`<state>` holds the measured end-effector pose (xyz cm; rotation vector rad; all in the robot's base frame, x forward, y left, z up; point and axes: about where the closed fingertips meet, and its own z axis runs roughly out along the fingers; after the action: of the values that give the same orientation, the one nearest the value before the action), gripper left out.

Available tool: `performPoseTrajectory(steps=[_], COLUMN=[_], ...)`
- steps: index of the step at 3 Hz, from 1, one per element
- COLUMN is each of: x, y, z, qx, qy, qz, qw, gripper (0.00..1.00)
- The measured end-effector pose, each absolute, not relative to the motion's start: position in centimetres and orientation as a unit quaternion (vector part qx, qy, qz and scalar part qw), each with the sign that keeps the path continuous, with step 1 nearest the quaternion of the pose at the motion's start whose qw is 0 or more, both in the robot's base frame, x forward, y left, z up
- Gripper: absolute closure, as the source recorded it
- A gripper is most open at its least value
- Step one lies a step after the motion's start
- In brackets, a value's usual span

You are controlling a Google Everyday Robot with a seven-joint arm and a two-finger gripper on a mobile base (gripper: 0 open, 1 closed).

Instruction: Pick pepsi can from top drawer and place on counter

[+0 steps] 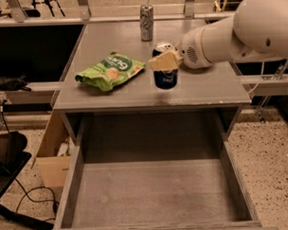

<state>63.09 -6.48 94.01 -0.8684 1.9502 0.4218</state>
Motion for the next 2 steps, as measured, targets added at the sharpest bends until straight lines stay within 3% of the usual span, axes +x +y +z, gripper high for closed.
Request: performPoseTrajectory(steps=[2], x=[63.6], y=[-11.3], z=[88.2], qx=[-0.300], qy=[0.781], qz=[0.196], qw=[0.511], gripper=[1.00])
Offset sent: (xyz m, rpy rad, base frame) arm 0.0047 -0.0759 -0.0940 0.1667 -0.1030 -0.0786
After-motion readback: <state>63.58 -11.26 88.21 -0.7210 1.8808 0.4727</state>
